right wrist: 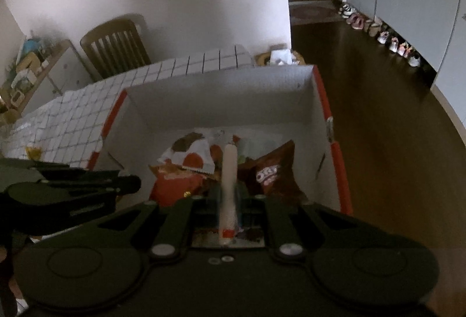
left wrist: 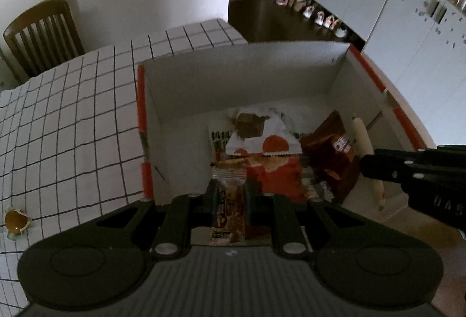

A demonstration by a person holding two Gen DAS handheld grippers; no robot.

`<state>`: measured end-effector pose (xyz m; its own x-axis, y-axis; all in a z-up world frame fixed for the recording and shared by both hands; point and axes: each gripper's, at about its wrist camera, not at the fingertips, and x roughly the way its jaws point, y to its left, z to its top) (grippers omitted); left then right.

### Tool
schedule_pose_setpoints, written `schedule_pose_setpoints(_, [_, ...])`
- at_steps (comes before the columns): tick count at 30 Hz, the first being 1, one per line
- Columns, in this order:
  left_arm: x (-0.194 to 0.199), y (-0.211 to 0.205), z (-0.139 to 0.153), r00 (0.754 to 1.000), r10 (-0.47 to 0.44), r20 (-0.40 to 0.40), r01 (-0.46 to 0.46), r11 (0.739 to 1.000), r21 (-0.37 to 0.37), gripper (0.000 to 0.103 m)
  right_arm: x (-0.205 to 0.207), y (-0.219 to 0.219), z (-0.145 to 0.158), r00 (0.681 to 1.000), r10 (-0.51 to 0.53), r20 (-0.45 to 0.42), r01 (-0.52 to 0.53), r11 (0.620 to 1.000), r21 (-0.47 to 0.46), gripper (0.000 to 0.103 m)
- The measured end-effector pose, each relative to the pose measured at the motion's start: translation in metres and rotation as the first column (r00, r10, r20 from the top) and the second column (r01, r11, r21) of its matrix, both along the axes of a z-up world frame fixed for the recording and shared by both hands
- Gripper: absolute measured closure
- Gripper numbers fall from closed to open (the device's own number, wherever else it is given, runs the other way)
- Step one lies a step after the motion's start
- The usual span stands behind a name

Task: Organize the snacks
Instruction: 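Lower both items into the red shoebox and open both grippers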

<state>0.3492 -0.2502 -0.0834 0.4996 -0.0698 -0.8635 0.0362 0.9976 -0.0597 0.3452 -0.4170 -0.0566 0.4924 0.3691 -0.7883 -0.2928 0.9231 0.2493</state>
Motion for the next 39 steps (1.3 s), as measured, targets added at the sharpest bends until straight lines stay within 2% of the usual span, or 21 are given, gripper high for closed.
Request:
schedule_pose_setpoints(8, [0.01,-0.006,-0.017,0.999,0.001,-0.048,0.001,0.999,0.042,0.086,0.01,0.003,-0.017,0.999,0.022,-0.043,-0.022,1.0,-0.004,0.094])
schedule_pose_setpoints(11, [0.011,-0.007,-0.019,0.999,0.001,-0.052,0.001,0.999,0.047,0.086,0.011,0.005,-0.019,0.998,0.038,-0.049,-0.038,0.999,-0.002,0.087])
schedule_pose_setpoints(17, [0.012,-0.006,-0.016,0.998,0.018,-0.063,-0.016,0.999,0.04,0.084,0.007,0.002,-0.017,0.997,0.057,-0.05,-0.057,0.998,0.011,0.081])
schedule_pose_setpoints(20, [0.007,-0.005,-0.012,0.998,0.029,-0.06,-0.027,0.999,0.035,0.075,0.003,-0.001,-0.012,0.997,0.068,-0.041,-0.067,0.997,0.025,0.078])
schedule_pose_setpoints(25, [-0.003,0.0,0.0,0.998,0.048,-0.038,-0.049,0.999,-0.017,0.069,-0.005,-0.005,0.0,0.997,0.074,-0.017,-0.073,0.996,0.042,0.072])
schedule_pose_setpoints(27, [-0.01,0.001,0.007,0.998,0.055,-0.014,-0.055,0.998,-0.031,0.044,-0.009,-0.005,0.005,0.997,0.077,-0.002,-0.077,0.996,0.044,0.07])
schedule_pose_setpoints(28, [-0.015,0.001,0.012,0.998,0.057,0.007,-0.057,0.998,-0.033,0.039,-0.01,-0.006,0.008,0.997,0.079,0.004,-0.079,0.996,0.046,0.069])
schedule_pose_setpoints(39, [-0.057,0.004,0.055,0.991,0.058,0.123,-0.05,0.996,-0.068,0.037,-0.033,-0.008,0.04,0.993,0.091,0.076,-0.097,0.992,0.081,0.049])
